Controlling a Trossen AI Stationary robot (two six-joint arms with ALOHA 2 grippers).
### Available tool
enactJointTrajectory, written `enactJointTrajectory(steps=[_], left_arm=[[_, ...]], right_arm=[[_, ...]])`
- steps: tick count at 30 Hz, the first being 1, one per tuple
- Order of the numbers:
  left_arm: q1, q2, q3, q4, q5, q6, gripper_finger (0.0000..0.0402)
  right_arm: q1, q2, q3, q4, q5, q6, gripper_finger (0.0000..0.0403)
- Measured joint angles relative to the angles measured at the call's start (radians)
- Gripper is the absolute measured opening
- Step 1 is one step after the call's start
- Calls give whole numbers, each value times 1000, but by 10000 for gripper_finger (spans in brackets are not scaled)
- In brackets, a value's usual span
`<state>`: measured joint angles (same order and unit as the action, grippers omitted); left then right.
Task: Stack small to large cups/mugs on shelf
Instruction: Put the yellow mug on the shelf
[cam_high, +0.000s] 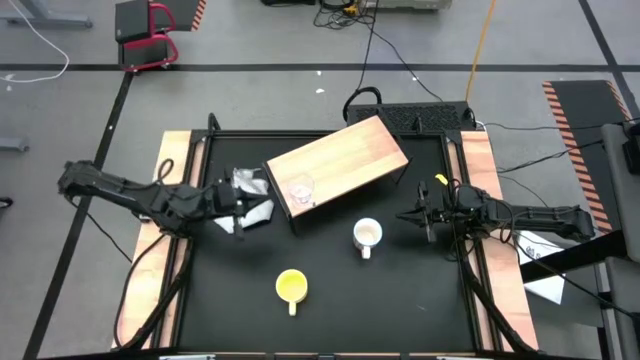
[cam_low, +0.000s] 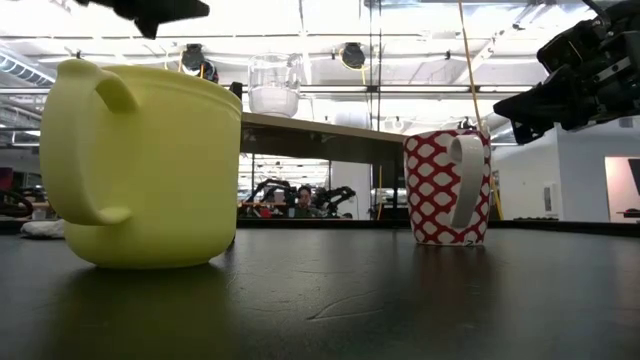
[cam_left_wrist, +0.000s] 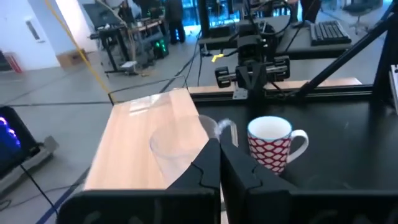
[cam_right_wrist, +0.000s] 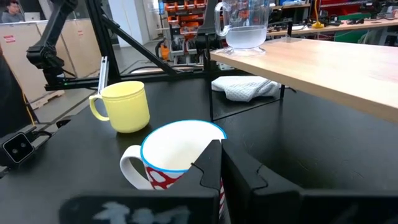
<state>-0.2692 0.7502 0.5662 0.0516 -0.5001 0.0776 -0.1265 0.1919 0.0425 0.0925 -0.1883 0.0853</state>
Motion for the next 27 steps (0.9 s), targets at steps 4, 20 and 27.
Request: enactJointTrajectory(steps=[4,20,27], left_arm=[[-37,-43,-125,183,6,-1,0],[-159,-105,-463,627,-34,-2,0],[-165,-103,-529,724,-51,-3,0]], right_arm=[[0,0,0,0,0,0,0],[0,0,0,0,0,-57,0],[0,0,0,0,0,-71,0]])
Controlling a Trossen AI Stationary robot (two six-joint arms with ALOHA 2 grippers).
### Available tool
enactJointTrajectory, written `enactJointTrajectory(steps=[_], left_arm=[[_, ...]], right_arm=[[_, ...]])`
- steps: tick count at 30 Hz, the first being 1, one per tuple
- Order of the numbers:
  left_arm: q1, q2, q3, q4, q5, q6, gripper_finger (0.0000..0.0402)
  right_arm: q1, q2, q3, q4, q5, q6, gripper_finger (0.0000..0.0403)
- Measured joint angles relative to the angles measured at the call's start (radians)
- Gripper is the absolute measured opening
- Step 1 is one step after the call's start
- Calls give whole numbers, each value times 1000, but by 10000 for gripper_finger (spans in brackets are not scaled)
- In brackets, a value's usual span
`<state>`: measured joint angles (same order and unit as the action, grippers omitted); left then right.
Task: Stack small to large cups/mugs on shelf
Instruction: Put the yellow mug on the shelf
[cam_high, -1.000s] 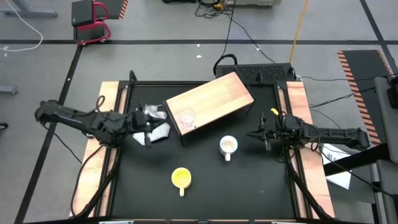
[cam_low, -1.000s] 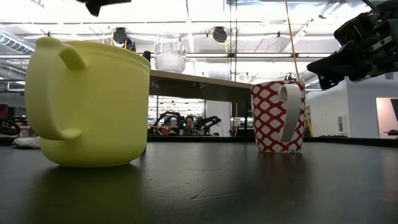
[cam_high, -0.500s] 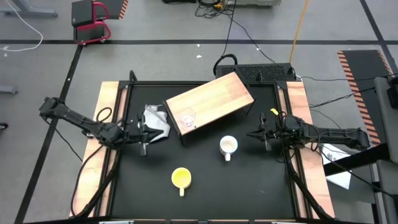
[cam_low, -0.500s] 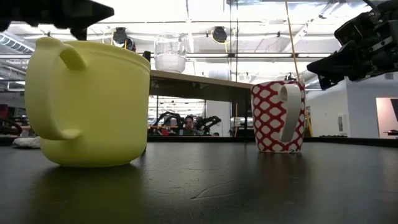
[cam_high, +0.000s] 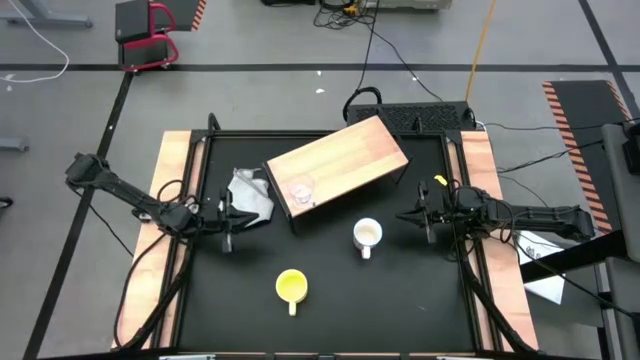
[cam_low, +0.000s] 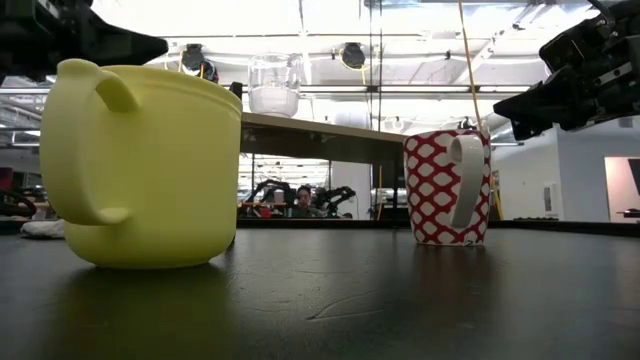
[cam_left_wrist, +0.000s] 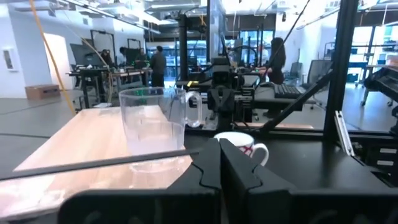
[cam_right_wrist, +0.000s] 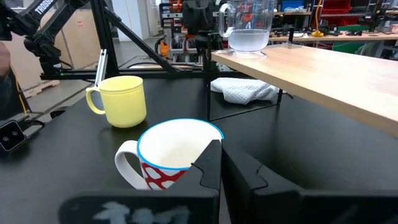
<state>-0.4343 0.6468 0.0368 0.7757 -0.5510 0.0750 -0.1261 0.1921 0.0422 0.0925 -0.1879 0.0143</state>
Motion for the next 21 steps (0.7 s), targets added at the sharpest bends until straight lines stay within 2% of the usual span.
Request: enactJointTrajectory(steps=[3,8,21], left_arm=[[0,0,-17,0,10,-1,0],[0,1,-27,-26,108,0,0],[1,1,-27,-61,103,-8,0]], right_arm=[[0,0,0,0,0,0,0],[0,0,0,0,0,0,0],[0,0,0,0,0,0,0]])
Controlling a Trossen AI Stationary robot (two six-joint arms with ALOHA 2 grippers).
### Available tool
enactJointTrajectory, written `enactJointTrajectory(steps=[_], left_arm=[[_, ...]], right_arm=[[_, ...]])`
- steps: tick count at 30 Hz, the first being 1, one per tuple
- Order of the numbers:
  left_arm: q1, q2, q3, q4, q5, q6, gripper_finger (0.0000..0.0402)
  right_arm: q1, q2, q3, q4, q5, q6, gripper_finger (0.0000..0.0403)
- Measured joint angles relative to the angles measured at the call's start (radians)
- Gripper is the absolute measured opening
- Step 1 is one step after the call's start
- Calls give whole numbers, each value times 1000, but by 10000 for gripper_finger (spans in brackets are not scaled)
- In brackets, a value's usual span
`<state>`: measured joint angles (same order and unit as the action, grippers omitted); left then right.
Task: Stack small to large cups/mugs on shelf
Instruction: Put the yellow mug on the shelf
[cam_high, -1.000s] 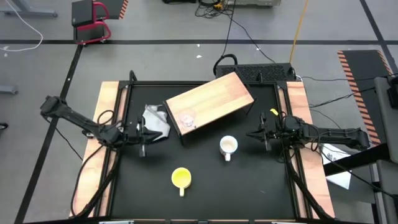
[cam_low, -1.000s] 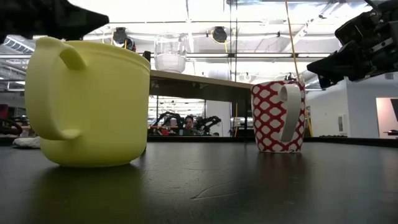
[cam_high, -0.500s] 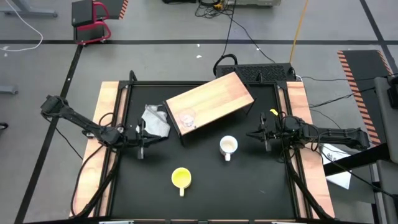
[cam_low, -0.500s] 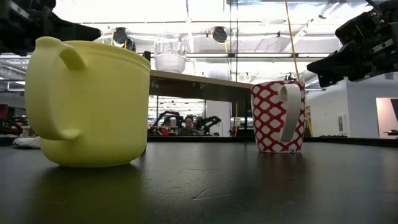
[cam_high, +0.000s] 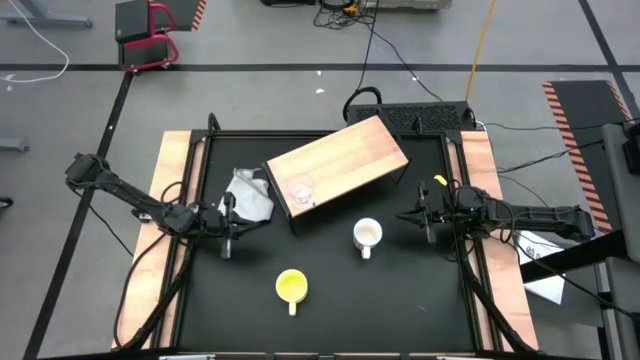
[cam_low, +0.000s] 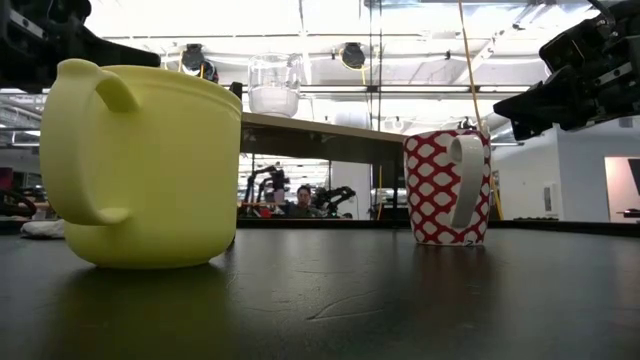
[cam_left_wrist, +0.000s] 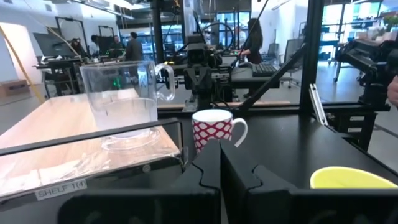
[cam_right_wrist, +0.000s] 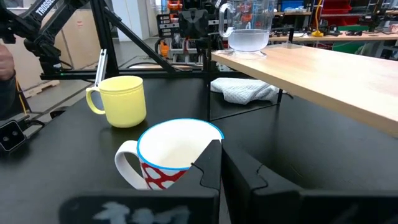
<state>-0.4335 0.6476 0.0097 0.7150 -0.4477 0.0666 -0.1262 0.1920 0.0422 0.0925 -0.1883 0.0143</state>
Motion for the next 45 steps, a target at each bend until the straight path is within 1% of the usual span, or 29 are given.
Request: enactJointTrajectory(steps=[11,16,18,20,23,25,29,33,36,40,45], left_arm=[[0,0,0,-25,6,-21,0],[0,0,1,-59,52,-131,0],[-1,9,6,-63,98,-148,0],[-9,28,28,-66,115,-149,0],[-31,82,91,-67,117,-142,0],[-51,131,145,-97,117,-129,0],[-82,246,266,-201,110,-125,0],[-97,373,382,-304,100,-151,0],[-112,445,467,-386,92,-174,0],[-140,504,575,-538,84,-205,0],[-173,545,699,-705,43,-254,0]], right_arm=[[0,0,0,-8,0,0,0],[0,0,0,-8,0,0,0],[0,0,0,-8,0,0,0],[0,0,0,-8,0,0,0],[0,0,0,-8,0,0,0],[0,0,0,-8,0,0,0],[0,0,0,-8,0,0,0],[0,0,0,-8,0,0,0],[0,0,0,-8,0,0,0],[0,0,0,-8,0,0,0],[0,0,0,-24,0,0,0]])
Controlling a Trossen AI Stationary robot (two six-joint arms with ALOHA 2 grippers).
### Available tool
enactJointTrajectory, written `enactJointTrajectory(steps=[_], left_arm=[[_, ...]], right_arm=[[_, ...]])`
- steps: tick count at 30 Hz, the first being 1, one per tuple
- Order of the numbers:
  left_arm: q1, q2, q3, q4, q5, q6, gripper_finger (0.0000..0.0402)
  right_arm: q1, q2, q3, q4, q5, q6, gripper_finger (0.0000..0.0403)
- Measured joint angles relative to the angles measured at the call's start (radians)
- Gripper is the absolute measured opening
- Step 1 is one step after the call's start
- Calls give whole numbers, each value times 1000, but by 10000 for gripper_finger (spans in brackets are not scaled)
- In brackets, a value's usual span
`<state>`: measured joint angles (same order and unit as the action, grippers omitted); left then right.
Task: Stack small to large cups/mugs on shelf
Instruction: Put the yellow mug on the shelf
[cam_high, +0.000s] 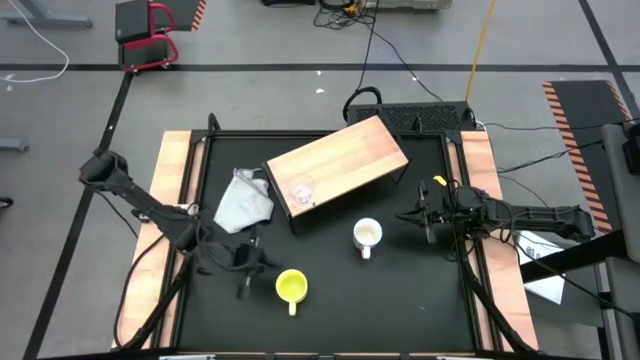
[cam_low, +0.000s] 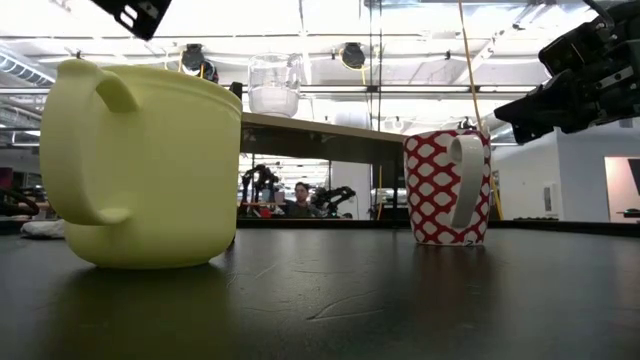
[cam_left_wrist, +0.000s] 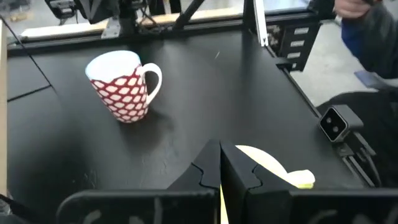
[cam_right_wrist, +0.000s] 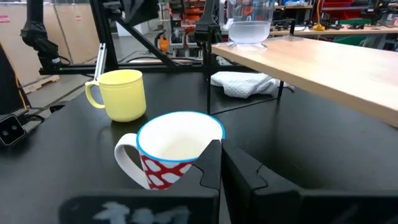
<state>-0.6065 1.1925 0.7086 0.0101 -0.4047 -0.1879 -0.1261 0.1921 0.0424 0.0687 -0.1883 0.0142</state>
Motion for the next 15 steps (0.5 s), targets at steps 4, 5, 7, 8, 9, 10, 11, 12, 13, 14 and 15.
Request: enactJointTrajectory(steps=[4,5,7,8,9,10,11,12,13,14,15], left_arm=[[-14,37,103,-128,-7,-48,0],[-15,49,134,-163,-7,-60,0],[-15,76,194,-253,-7,-91,0],[-15,94,228,-302,-7,-106,0],[-14,112,261,-345,-7,-118,0],[-14,130,294,-389,-5,-129,0],[-14,149,327,-432,-1,-138,0],[-14,169,360,-474,10,-145,0],[-13,190,392,-515,15,-155,0],[-11,213,424,-557,23,-167,0],[-8,235,456,-599,36,-178,0]], right_arm=[[0,0,0,-5,0,0,0],[0,0,0,-6,0,0,0],[0,0,0,-6,0,0,0],[0,0,0,-6,0,0,0],[0,0,0,-6,0,0,0],[0,0,0,-5,0,-1,0],[0,0,0,-6,0,-2,0],[0,0,0,-6,0,-3,0],[0,0,0,-5,0,-2,0],[0,0,0,-5,0,-2,0],[0,0,0,-6,0,-1,0]])
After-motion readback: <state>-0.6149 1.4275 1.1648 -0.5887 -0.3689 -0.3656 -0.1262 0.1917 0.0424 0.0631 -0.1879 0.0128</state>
